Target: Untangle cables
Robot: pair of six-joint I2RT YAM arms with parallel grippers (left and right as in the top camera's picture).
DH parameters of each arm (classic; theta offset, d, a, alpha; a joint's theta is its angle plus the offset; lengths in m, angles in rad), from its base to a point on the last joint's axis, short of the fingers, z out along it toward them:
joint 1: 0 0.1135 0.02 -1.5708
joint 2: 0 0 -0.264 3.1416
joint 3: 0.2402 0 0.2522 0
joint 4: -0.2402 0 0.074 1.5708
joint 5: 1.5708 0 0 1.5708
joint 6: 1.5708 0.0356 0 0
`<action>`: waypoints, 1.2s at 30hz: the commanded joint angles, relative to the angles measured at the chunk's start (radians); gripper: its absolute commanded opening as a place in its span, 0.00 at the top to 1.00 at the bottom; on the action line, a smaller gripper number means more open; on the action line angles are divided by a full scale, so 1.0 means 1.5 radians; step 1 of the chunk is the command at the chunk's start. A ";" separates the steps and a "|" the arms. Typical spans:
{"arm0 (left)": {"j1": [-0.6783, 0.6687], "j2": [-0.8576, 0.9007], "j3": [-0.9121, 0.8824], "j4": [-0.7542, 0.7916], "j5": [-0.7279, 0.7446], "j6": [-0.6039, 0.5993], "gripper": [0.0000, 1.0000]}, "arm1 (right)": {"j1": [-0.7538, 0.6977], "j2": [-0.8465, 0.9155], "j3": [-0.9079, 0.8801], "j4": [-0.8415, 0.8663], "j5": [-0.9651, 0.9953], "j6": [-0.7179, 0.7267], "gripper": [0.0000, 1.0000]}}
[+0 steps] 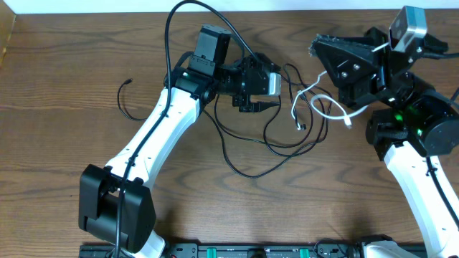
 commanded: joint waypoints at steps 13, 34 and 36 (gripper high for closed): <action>-0.065 0.042 -0.001 -0.002 0.010 0.097 0.58 | 0.062 -0.009 0.017 0.049 0.076 0.081 0.99; 0.123 0.040 -0.001 -0.034 -0.419 -0.292 0.92 | -0.140 -0.009 0.017 0.004 0.115 0.057 0.99; 0.156 0.040 -0.001 -0.037 -0.375 -0.346 0.92 | -0.186 -0.009 0.017 -0.082 0.116 -0.014 0.99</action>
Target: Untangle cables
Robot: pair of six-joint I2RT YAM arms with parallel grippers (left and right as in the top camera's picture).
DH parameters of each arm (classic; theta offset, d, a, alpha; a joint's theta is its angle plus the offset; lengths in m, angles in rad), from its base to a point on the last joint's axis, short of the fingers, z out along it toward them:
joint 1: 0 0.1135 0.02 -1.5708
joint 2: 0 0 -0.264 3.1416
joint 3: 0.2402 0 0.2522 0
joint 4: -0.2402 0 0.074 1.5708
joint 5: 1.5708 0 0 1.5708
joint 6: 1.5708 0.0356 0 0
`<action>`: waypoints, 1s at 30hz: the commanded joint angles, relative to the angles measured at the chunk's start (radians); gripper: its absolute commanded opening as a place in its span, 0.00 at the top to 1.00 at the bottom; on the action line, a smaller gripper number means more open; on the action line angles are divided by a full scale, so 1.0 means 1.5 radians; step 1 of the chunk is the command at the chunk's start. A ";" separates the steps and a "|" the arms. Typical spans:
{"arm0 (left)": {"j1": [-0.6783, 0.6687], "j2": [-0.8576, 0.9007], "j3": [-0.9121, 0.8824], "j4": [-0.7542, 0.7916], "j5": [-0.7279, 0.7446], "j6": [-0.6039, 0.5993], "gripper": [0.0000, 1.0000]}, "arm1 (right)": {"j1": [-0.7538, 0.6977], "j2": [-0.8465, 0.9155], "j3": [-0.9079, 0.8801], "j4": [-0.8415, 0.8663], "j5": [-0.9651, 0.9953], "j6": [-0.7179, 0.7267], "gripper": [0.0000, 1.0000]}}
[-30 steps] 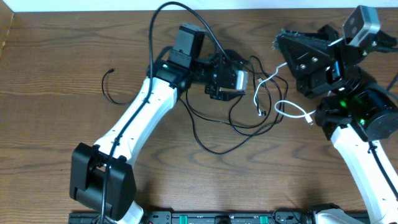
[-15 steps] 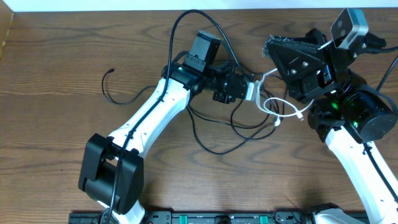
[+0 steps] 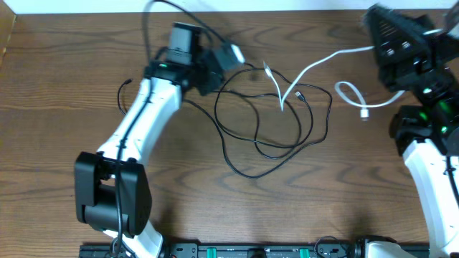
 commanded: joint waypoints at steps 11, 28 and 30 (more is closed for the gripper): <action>0.036 0.000 -0.001 -0.012 0.149 -0.137 0.83 | -0.192 -0.007 0.013 -0.571 0.143 -0.519 0.99; 0.032 0.000 -0.002 -0.022 0.149 -0.144 0.75 | -0.384 0.018 0.012 -0.958 0.515 -0.786 0.99; 0.032 0.000 -0.002 -0.022 0.149 -0.144 0.75 | -0.385 0.027 0.012 -0.962 0.515 -0.786 0.99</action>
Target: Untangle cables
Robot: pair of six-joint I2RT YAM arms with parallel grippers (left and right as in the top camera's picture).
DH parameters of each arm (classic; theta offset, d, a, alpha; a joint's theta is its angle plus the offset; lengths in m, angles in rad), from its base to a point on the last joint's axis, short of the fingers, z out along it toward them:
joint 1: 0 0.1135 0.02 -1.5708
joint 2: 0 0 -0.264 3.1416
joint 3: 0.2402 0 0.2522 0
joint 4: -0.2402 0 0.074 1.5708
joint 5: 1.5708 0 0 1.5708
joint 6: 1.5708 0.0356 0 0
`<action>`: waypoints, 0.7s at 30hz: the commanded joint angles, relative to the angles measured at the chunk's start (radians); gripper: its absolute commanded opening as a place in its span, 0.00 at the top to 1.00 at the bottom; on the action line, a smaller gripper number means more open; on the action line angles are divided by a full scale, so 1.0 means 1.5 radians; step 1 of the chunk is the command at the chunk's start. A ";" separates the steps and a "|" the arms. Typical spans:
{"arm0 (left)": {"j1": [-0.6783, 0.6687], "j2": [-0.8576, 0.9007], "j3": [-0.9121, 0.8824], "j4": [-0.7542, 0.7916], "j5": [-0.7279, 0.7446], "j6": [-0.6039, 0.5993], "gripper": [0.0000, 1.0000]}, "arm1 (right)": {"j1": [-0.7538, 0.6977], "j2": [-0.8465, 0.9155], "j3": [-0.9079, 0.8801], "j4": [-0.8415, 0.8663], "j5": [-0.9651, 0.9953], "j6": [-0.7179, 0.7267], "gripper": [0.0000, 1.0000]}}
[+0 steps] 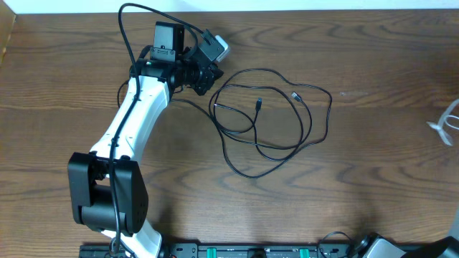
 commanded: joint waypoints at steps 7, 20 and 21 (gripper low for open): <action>-0.001 0.000 -0.003 -0.003 0.011 -0.009 0.70 | -0.005 0.061 0.005 -0.037 0.002 -0.022 0.48; -0.001 0.000 -0.003 -0.003 0.011 -0.009 0.52 | -0.005 0.077 0.005 -0.053 -0.221 -0.021 0.01; -0.001 0.000 -0.003 -0.003 0.011 -0.009 0.52 | -0.005 0.077 0.005 -0.055 -0.236 -0.021 0.01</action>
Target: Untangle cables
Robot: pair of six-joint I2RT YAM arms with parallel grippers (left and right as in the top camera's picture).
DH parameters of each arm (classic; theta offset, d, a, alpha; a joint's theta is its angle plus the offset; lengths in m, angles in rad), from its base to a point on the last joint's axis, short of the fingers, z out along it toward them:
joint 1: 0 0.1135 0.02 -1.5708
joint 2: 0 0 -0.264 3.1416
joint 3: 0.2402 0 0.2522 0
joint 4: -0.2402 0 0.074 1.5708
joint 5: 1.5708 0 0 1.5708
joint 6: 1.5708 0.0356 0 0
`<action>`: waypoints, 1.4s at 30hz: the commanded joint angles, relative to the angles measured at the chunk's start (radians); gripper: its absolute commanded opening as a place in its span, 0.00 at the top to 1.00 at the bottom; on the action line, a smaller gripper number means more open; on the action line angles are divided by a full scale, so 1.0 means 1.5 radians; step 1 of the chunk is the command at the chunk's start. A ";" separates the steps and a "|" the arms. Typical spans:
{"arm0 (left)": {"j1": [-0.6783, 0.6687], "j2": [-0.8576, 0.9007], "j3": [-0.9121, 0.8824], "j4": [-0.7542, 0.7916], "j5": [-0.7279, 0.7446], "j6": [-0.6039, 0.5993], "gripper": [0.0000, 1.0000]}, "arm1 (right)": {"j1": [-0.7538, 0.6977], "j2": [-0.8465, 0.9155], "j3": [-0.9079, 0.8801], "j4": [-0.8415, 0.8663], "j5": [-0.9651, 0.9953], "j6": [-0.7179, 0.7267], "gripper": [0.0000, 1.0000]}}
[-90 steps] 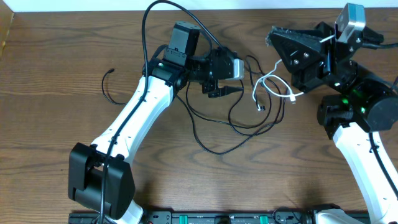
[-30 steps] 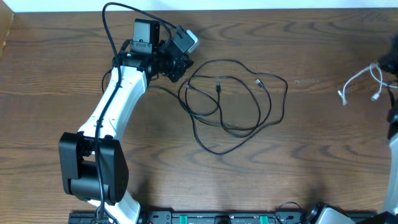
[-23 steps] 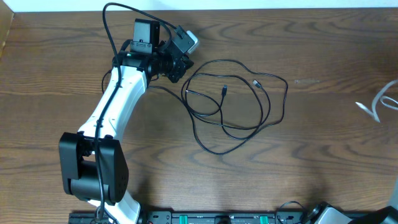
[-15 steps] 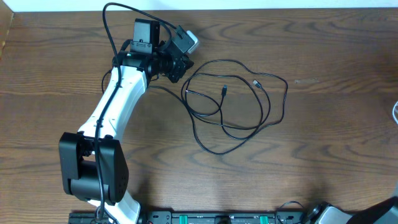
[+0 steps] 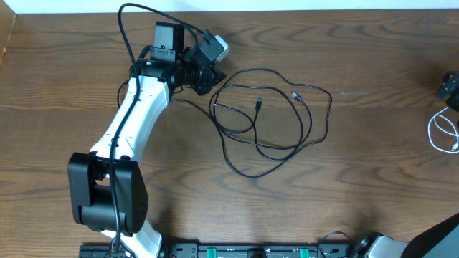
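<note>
A long black cable (image 5: 287,143) lies in loose overlapping loops at the table's middle, both plug ends (image 5: 258,103) inside the loops. My left gripper (image 5: 209,77) sits at the loops' upper left, apparently shut on the black cable where it leaves the loops. A white cable (image 5: 439,132) lies as a small loop at the far right edge, well apart from the black one. Only a dark part of my right gripper (image 5: 450,89) shows just above the white loop. Its fingers are cut off by the frame.
The left arm (image 5: 136,122) stretches from its base (image 5: 107,204) at the lower left up to the far side. Its own thin black lead (image 5: 123,100) hangs beside it. A rail (image 5: 244,251) runs along the near edge. Part of the right arm (image 5: 437,240) shows at the lower right corner.
The white cable, a blurred streak at the right edge before, now lies as a settled loop. A dark part of my right gripper has come into view above it. Left arm and black cable are unchanged.
First both grippers were close together over the tangled black and white cables at the upper middle. Then they stood apart, the white cable stretched to the right. Then the white cable was at the right edge, clear of the black loops, where it now rests.
</note>
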 commanded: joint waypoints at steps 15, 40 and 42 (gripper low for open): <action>-0.001 0.000 -0.003 -0.034 0.011 -0.004 0.50 | -0.002 0.006 0.005 -0.087 0.089 0.135 0.01; -0.001 0.000 -0.003 -0.037 0.011 -0.004 0.26 | -0.008 0.093 0.005 -0.177 -0.175 0.304 0.01; -0.001 0.000 -0.003 -0.037 0.011 -0.004 0.24 | -0.008 0.093 0.005 -0.179 -0.180 0.304 0.01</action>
